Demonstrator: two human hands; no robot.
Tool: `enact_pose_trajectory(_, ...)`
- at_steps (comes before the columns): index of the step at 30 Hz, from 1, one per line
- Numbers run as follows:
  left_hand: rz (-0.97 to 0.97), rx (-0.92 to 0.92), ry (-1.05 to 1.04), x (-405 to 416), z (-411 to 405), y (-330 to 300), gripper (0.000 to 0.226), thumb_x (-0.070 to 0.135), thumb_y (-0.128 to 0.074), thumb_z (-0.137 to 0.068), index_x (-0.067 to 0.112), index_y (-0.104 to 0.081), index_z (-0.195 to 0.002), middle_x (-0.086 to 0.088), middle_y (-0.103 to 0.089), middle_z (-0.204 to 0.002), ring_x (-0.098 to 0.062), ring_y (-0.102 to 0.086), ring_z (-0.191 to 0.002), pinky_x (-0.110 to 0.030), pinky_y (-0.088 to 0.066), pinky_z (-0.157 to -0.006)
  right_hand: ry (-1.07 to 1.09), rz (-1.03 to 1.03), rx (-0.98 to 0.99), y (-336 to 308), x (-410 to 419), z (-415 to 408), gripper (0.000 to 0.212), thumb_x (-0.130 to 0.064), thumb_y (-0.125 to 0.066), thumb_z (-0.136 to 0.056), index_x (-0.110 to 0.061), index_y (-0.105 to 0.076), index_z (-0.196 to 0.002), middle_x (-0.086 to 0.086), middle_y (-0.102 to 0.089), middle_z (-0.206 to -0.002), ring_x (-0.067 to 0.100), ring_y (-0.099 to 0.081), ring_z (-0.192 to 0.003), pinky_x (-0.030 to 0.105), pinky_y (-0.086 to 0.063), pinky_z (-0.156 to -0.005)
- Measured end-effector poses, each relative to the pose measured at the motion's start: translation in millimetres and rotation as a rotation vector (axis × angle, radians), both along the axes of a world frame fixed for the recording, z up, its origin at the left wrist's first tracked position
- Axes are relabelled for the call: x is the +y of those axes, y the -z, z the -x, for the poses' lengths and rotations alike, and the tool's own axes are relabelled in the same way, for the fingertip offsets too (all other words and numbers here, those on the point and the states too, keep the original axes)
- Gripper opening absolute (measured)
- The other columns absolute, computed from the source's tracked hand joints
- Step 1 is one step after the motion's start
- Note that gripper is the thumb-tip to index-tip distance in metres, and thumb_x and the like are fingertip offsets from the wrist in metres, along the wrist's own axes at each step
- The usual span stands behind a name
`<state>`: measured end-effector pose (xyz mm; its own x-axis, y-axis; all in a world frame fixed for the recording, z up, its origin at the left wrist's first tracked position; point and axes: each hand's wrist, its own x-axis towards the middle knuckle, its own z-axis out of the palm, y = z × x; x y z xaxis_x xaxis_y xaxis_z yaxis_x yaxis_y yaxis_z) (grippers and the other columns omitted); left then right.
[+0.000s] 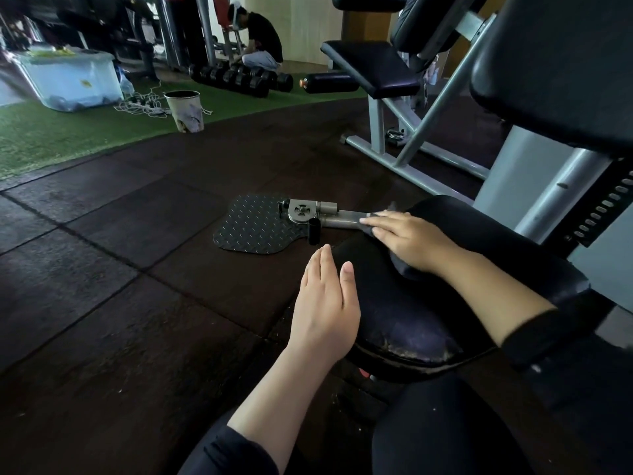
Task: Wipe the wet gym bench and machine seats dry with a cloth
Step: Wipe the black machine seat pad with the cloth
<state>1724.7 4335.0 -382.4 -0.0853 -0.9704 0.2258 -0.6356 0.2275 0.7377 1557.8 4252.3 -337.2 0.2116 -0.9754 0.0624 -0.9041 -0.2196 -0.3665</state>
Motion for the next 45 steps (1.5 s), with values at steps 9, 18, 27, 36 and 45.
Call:
enact_pose_trajectory(9, 0.011, -0.003, 0.014, 2.3, -2.6, 0.4, 0.054, 0.026, -0.031, -0.104, 0.003, -0.019, -0.151, -0.007, -0.02, -0.159, -0.015, -0.013, -0.146, -0.018, -0.006, -0.114, -0.254, 0.019, -0.054, 4.3, 48.3, -29.1, 0.04, -0.031, -0.038, -0.1, -0.043, -0.038, -0.138, -0.02, -0.028, -0.149, 0.002, -0.016, -0.141, 0.023, -0.004, -0.118)
enact_pose_trajectory(18, -0.016, 0.027, 0.014, 0.9, -1.0, 1.6, 0.056, 0.032, -0.024, -0.105, 0.006, -0.014, -0.153, -0.005, -0.016, -0.16, -0.012, -0.008, -0.147, -0.014, -0.002, -0.112, -0.051, -0.014, -0.022, -5.0, 17.8, 1.3, 0.037, -0.027, -0.04, -0.1, -0.039, -0.046, -0.134, -0.005, -0.034, -0.151, 0.01, -0.021, -0.141, 0.021, -0.009, -0.111)
enact_pose_trajectory(27, -0.082, 0.134, 0.041, 3.6, -3.3, 1.1, 0.06, 0.038, -0.02, -0.103, 0.014, 0.002, -0.154, 0.002, -0.005, -0.162, -0.008, -0.003, -0.147, -0.011, -0.001, -0.11, -0.236, -0.052, -0.26, -1.3, 39.6, -40.2, 0.038, -0.019, -0.039, -0.098, -0.037, -0.052, -0.13, -0.016, -0.035, -0.148, -0.004, -0.019, -0.138, 0.03, 0.001, -0.119)
enact_pose_trajectory(36, -0.098, 0.138, 0.046, 2.1, -3.4, 0.8, 0.063, 0.043, -0.018, -0.101, 0.015, 0.0, -0.155, 0.001, -0.009, -0.162, -0.01, -0.007, -0.147, -0.021, -0.008, -0.118, -0.13, -0.006, -0.187, -3.0, 34.3, -20.2, 0.042, -0.011, -0.037, -0.098, -0.028, -0.048, -0.135, -0.003, -0.035, -0.15, 0.004, -0.02, -0.14, 0.022, 0.002, -0.114)
enact_pose_trajectory(45, -0.084, 0.166, 0.064, 3.4, -4.2, -4.7, 0.074, 0.056, -0.023, -0.095, 0.02, 0.002, -0.155, 0.008, 0.019, -0.16, -0.001, 0.007, -0.145, -0.01, -0.006, -0.104, -0.164, -0.079, -0.502, -8.3, 43.8, -36.7, 0.044, -0.017, -0.038, -0.098, -0.035, -0.045, -0.136, -0.013, -0.034, -0.149, -0.003, -0.023, -0.138, 0.026, -0.013, -0.117)
